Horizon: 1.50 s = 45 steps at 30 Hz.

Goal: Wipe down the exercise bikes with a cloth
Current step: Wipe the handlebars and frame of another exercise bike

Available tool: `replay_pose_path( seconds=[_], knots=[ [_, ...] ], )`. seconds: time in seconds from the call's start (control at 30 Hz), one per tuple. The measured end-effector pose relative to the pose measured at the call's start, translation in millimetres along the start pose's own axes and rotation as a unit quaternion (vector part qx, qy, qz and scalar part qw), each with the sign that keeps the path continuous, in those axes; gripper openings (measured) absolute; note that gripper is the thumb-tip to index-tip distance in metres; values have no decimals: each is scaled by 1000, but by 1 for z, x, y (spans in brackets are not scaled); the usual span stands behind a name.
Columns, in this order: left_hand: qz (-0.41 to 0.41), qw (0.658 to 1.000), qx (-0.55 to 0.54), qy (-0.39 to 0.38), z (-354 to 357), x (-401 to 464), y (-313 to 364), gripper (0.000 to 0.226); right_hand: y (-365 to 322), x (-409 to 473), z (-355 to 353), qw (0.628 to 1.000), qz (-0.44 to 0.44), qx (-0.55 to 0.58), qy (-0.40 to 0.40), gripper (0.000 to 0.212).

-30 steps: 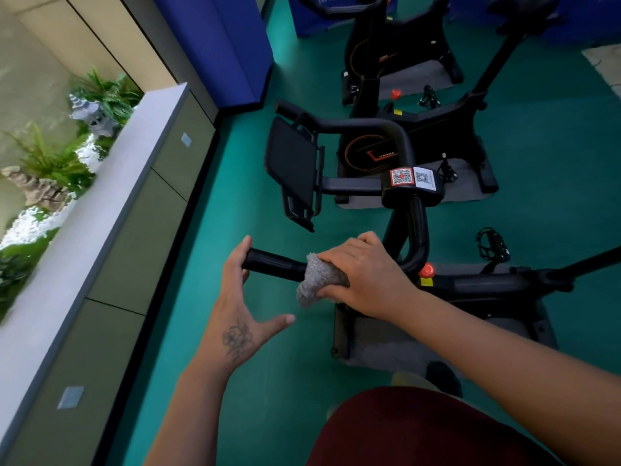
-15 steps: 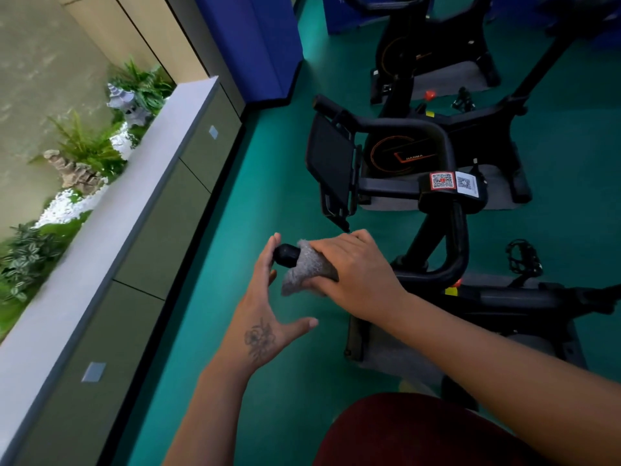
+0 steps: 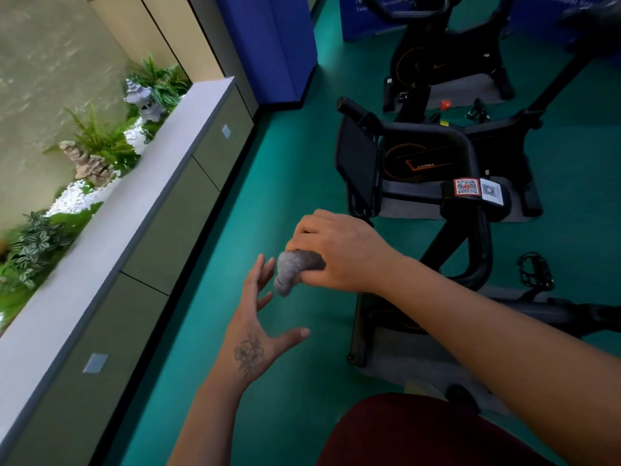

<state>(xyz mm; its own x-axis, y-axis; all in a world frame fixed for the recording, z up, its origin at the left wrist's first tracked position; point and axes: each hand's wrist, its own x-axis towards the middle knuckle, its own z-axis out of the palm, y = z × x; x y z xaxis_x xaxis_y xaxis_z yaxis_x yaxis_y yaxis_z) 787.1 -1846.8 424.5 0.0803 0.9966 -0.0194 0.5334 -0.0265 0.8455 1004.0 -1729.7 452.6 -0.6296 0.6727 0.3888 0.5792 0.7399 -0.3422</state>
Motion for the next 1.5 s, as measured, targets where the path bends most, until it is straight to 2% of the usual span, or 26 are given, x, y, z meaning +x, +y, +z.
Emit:
replay_pose_path(
  seconds=[0.1,0.3,0.43,0.53,0.7,0.77,0.87,1.0,1.17,1.37,1.5],
  knots=[
    [6,1000,-8,17,-6,-1,-7,130,6,-6,-5,1000,-4,13,-9,43],
    [3,999,-45,30,-11,-2,-6,126,4,1,-10,997,56,47,-2,44],
    [12,997,-71,36,-9,-2,-1,117,-7,9,0,999,26,35,-11,38],
    [33,994,-93,47,-10,-2,8,104,-10,7,-4,998,-10,58,-17,36],
    [40,977,-182,100,-17,0,29,74,-16,-1,-21,976,60,206,42,48],
    [41,973,-186,132,-18,4,36,52,-19,-3,-22,963,93,251,29,52],
    [43,973,-188,130,-20,10,42,30,-21,-5,-20,949,115,294,10,54],
    [53,978,-177,93,-23,10,46,32,-31,-5,-18,935,114,334,30,59],
    [53,978,-172,101,-30,6,41,15,-51,-7,-18,912,132,386,42,61],
    [15,962,-214,166,-59,-15,25,31,-74,-1,-7,867,152,471,62,34],
    [-36,954,-238,181,-78,-32,2,27,-101,15,13,859,163,479,72,29]
  ],
)
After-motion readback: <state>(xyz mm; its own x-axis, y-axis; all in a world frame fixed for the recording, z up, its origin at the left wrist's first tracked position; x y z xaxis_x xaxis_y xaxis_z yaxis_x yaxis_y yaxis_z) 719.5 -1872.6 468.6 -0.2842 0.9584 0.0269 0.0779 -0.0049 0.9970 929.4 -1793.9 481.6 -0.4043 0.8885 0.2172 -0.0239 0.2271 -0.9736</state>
